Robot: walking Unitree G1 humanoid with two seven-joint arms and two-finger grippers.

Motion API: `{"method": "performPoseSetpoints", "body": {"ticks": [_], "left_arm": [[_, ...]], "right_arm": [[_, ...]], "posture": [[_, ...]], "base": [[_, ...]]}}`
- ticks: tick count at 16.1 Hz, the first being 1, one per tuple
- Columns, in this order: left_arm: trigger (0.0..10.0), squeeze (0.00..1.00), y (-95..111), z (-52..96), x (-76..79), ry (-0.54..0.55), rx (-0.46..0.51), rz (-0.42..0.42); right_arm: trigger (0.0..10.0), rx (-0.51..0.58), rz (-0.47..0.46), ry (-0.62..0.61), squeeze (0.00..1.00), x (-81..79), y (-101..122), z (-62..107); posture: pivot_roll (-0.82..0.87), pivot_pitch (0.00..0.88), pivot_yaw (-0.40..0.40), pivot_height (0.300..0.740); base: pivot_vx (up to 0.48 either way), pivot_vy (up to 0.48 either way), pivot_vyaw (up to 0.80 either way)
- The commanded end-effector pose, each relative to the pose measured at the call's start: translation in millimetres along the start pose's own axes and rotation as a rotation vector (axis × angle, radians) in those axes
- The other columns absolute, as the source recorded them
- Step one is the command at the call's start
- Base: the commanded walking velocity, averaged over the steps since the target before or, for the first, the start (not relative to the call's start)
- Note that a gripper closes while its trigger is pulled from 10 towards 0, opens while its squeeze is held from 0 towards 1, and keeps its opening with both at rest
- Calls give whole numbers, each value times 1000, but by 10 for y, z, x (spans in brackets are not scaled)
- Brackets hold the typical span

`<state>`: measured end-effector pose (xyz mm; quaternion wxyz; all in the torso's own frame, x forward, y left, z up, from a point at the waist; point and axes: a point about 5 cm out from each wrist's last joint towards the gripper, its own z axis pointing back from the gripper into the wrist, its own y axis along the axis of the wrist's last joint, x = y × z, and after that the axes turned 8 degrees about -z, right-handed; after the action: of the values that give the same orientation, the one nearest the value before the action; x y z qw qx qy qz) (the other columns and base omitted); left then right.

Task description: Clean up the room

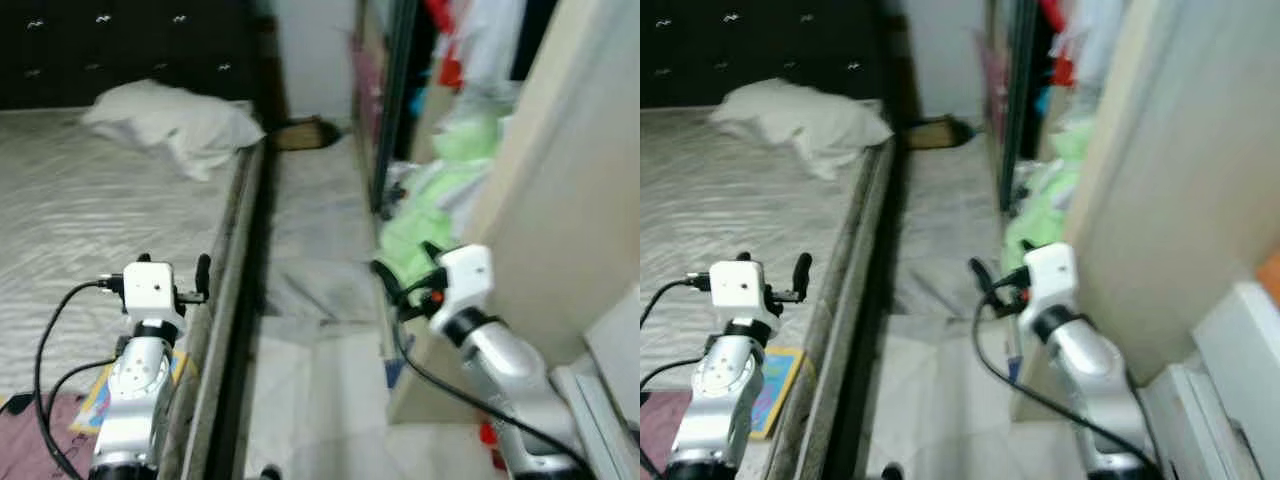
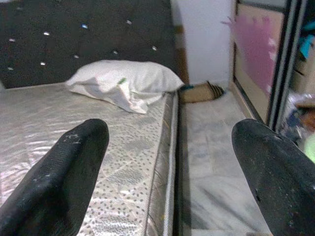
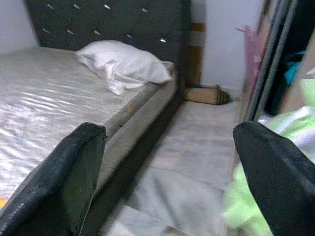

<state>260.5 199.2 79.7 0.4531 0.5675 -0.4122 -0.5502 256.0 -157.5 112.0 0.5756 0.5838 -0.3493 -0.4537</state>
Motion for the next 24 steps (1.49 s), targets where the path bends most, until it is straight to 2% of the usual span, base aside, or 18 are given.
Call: {"method": "performPoseSetpoints", "body": {"ticks": [1, 3, 5, 8, 21, 24], "left_arm": [[10000, 0, -4, -2, -57, 16, -2, -16], [10000, 0, -8, -2, -58, 14, -3, -16], [10000, 0, -6, -8, -45, 6, -2, -20], [10000, 0, 1, -17, -41, -2, 0, -22], [10000, 0, 7, -37, -26, -6, -1, -10], [10000, 0, 80, -49, -2, -15, 18, 16]], "right_arm": [[10000, 3, 11, -28, 0, 31, 24, 1], [10000, -24, 20, 15, 0, 18, -24, 110], [10000, 12, 57, 60, 0, -42, 33, 76], [10000, 133, 77, -12, 0, -45, 226, -68], [10000, 182, 104, -43, 0, -32, 285, -124], [10000, 194, 114, -65, 0, -16, 297, -152]], "posture": [[-87, 0, 7, 740], [-91, 0, 9, 740], [-93, 0, 12, 740], [-85, 0, 13, 740], [-84, 0, 18, 740], [-81, 0, 21, 740]], "base": [[0, 0, 0], [0, 0, 0], [0, 0, 800], [0, 0, 800], [0, 0, 800], [0, 0, 800]]}}
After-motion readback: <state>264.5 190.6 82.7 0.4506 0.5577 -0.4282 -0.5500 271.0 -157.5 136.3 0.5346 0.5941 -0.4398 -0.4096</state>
